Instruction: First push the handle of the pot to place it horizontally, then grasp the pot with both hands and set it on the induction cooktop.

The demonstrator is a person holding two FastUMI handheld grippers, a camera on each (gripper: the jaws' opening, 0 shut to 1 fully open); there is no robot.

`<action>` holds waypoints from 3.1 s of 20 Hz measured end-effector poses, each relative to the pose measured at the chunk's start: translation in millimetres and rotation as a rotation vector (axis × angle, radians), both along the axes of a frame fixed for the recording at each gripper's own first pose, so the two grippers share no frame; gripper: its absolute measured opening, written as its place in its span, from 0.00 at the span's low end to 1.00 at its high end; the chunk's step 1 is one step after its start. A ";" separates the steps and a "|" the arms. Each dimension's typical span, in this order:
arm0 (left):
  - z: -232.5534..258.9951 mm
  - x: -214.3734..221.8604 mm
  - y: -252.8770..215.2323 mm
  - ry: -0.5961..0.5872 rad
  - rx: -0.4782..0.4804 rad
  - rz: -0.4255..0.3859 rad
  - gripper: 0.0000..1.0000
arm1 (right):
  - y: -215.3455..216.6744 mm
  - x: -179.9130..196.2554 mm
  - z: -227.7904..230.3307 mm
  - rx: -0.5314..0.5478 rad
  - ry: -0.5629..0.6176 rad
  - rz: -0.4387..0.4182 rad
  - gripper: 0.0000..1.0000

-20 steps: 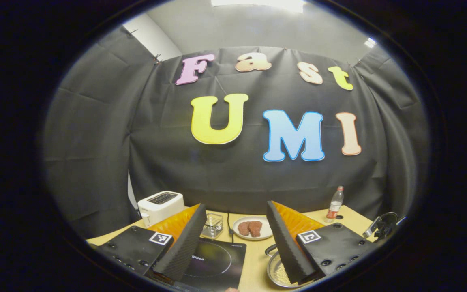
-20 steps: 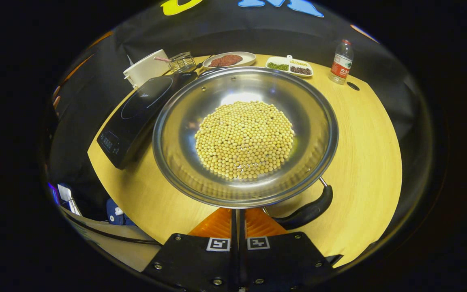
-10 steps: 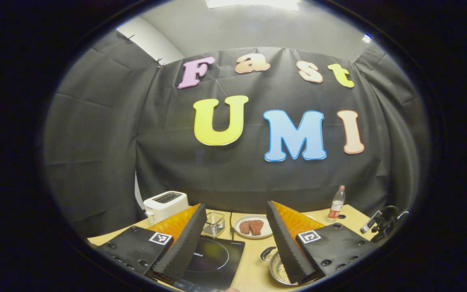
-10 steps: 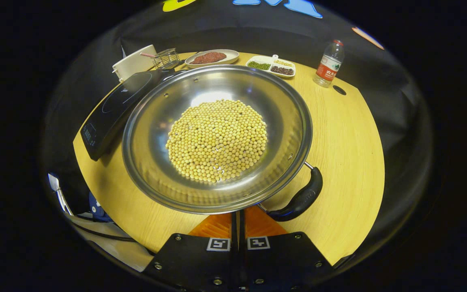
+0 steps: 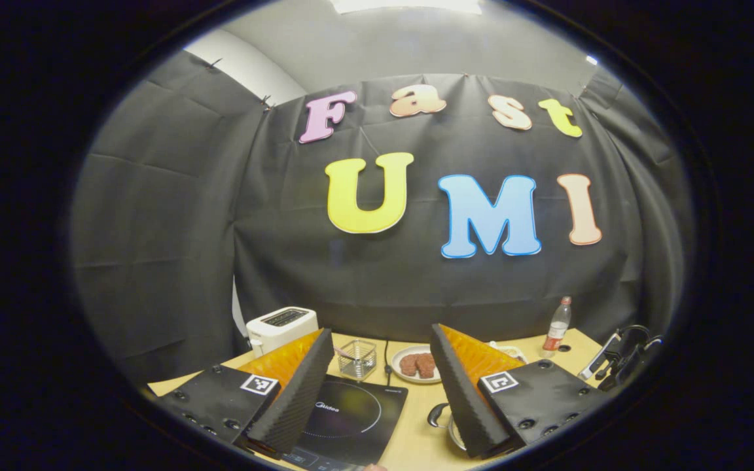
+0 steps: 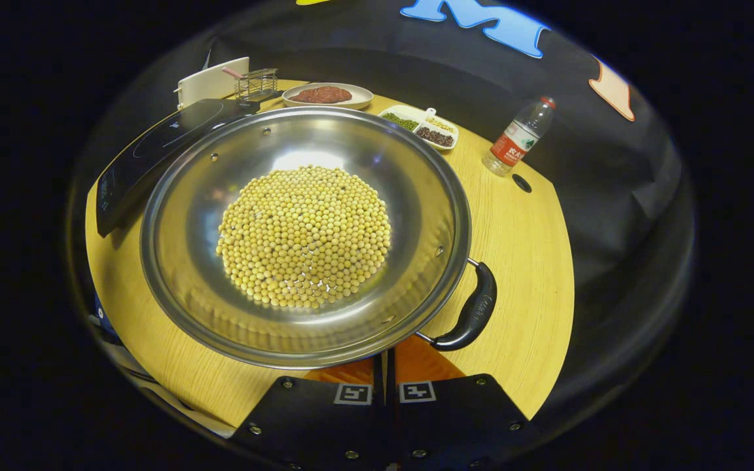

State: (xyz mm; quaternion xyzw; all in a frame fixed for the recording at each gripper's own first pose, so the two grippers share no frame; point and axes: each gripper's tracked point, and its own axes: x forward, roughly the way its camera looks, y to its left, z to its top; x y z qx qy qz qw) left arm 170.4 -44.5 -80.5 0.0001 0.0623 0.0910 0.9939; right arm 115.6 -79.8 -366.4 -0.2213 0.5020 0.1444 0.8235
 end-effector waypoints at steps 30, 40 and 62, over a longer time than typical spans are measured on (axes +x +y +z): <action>-91.3 52.7 -63.2 0.166 -0.028 -0.214 0.98 | -23.7 44.3 97.0 0.324 -0.392 -0.462 0.98; -178.3 71.5 -95.8 0.390 -0.108 -0.352 0.99 | -11.4 54.3 85.6 0.348 -0.369 -0.488 0.98; -290.9 85.2 -94.8 0.662 -0.130 -0.354 0.99 | -11.4 78.2 19.6 0.288 -0.247 -0.533 0.98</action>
